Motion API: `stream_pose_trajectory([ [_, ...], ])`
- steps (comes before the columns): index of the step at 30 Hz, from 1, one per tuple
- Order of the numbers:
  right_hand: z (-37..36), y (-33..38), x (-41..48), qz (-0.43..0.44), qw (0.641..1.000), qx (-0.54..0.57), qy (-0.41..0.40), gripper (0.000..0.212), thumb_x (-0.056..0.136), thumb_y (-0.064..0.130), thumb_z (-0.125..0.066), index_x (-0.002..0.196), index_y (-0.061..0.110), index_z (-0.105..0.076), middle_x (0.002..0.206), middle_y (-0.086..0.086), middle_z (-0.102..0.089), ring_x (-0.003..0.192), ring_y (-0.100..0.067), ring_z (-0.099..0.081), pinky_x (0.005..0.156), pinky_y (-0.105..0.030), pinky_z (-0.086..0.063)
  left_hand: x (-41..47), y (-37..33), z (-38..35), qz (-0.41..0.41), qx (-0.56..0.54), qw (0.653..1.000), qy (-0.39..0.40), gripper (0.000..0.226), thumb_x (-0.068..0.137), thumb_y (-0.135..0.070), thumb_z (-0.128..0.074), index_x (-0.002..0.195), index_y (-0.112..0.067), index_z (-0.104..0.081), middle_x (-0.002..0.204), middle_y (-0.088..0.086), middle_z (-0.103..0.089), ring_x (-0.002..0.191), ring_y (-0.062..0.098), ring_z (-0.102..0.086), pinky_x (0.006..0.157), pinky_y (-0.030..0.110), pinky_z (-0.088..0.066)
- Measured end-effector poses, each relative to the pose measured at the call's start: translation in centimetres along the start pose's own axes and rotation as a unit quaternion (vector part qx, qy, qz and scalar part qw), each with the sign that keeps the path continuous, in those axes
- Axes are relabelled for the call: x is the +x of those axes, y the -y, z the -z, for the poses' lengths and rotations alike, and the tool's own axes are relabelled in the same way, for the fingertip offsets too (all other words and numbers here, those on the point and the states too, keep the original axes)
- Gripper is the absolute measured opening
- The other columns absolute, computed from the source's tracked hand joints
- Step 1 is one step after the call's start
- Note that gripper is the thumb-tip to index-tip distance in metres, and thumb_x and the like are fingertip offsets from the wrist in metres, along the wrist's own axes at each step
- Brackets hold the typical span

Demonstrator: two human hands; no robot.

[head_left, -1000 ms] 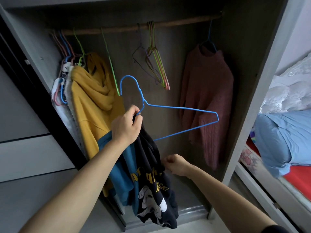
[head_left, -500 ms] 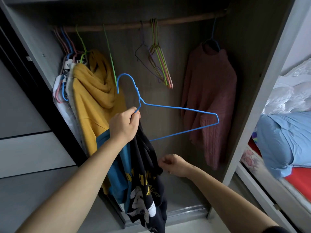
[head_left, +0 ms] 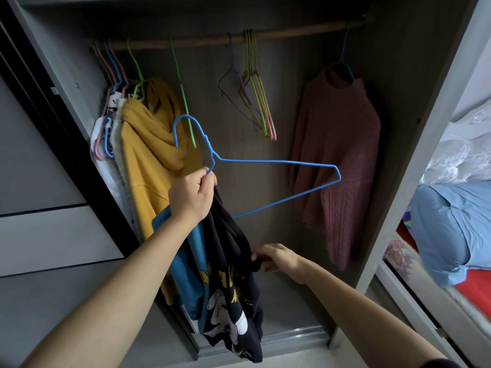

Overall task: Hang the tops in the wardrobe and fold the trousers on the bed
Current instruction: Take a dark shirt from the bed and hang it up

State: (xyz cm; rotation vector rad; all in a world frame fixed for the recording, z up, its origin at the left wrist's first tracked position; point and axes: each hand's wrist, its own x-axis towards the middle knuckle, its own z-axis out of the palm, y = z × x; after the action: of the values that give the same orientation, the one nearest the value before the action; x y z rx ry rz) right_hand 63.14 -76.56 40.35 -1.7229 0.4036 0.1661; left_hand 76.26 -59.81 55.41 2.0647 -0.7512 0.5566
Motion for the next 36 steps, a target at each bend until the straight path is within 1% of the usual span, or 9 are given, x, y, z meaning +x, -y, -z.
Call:
stream_pose_trajectory([
  [3,-0.4,0.3,0.1,-0.013,1.0,-0.009,0.016,0.035,0.099,0.03,-0.043,0.085,0.028,-0.075,0.108,0.004,-0.071,0.1,-0.007,-0.06,0.082,-0.025,-0.048,0.1,-0.4,0.1,0.02,-0.019,1.0,0.007,0.031,0.085,-0.026,-0.035,0.068,-0.019,-0.06,0.046,-0.006,-0.047,0.057,0.021,-0.05,0.059,0.037,-0.042],
  [7,-1.5,-0.2,0.9,0.056,0.992,-0.082,-0.083,0.005,0.089,0.021,-0.067,0.093,0.023,-0.066,0.086,0.007,-0.064,0.08,-0.008,-0.059,0.07,-0.021,-0.048,0.1,-1.6,-0.1,0.0,-0.033,0.999,0.011,0.031,0.085,-0.025,-0.036,0.068,-0.02,-0.06,0.049,-0.013,-0.05,0.056,0.016,-0.049,0.056,0.032,-0.039],
  [10,-1.4,-0.5,1.7,0.063,0.973,-0.143,-0.172,0.013,0.085,0.02,-0.071,0.086,0.026,-0.059,0.085,0.008,-0.063,0.083,-0.012,-0.06,0.061,-0.008,-0.038,0.3,-1.8,0.0,-0.039,-0.029,0.999,0.004,0.03,0.086,-0.025,-0.036,0.067,-0.022,-0.059,0.051,-0.014,-0.052,0.057,0.013,-0.05,0.051,0.025,-0.035],
  [13,1.1,-0.6,2.2,0.034,0.951,-0.194,-0.237,0.016,0.095,0.018,-0.057,0.089,0.013,-0.07,0.089,-0.002,-0.068,0.088,-0.017,-0.062,0.068,-0.022,-0.041,0.8,-0.4,0.8,-0.054,0.017,0.998,-0.009,0.037,0.084,-0.033,-0.032,0.068,-0.017,-0.061,0.05,-0.002,-0.052,0.056,0.019,-0.051,0.055,0.035,-0.039],
  [16,5.2,0.0,1.6,0.019,0.958,-0.092,-0.272,0.029,0.098,0.016,-0.052,0.083,-0.002,-0.069,0.072,-0.008,-0.06,0.074,-0.018,-0.055,0.066,-0.037,-0.047,1.0,2.7,1.8,-0.063,0.121,0.99,-0.022,0.046,0.085,-0.04,-0.031,0.068,-0.009,-0.062,0.055,0.006,-0.059,0.061,0.036,-0.055,0.052,0.038,-0.039],
  [19,8.1,1.8,0.6,0.026,0.959,0.049,-0.277,0.028,0.101,0.022,-0.053,0.083,0.007,-0.07,0.069,-0.004,-0.056,0.062,-0.015,-0.053,0.056,-0.029,-0.045,0.3,5.5,2.4,-0.116,0.188,0.975,0.003,0.042,0.088,-0.038,-0.032,0.06,-0.012,-0.051,0.05,0.008,-0.055,0.051,0.04,-0.053,0.047,0.032,-0.03],
  [23,9.5,4.0,-0.8,0.039,0.954,0.061,-0.291,0.026,0.1,0.027,-0.056,0.079,0.015,-0.067,0.062,0.004,-0.053,0.057,-0.011,-0.049,0.051,-0.024,-0.041,-0.9,7.1,1.9,-0.182,0.235,0.954,0.04,0.047,0.085,-0.031,-0.034,0.08,-0.008,-0.074,0.051,0.009,-0.062,0.043,0.036,-0.055,0.047,0.025,-0.029],
  [29,8.9,7.2,-3.1,0.127,0.928,-0.095,-0.338,0.025,0.098,0.023,-0.052,0.098,0.012,-0.075,0.097,0.002,-0.073,0.09,-0.011,-0.064,0.083,-0.029,-0.049,-1.3,6.5,0.5,-0.221,0.247,0.941,0.061,0.049,0.084,-0.029,-0.034,0.091,-0.006,-0.077,0.065,0.007,-0.072,0.047,0.032,-0.063,0.047,0.024,-0.04],
  [36,7.8,10.4,-4.2,0.226,0.885,-0.239,-0.329,0.026,0.102,0.021,-0.052,0.11,0.008,-0.072,0.115,-0.004,-0.072,0.111,-0.019,-0.063,0.093,-0.026,-0.043,-1.5,4.0,-0.9,-0.188,0.214,0.956,0.07,0.033,0.087,-0.026,-0.037,0.085,-0.012,-0.067,0.061,0.005,-0.066,0.052,0.034,-0.06,0.048,0.025,-0.03],
])
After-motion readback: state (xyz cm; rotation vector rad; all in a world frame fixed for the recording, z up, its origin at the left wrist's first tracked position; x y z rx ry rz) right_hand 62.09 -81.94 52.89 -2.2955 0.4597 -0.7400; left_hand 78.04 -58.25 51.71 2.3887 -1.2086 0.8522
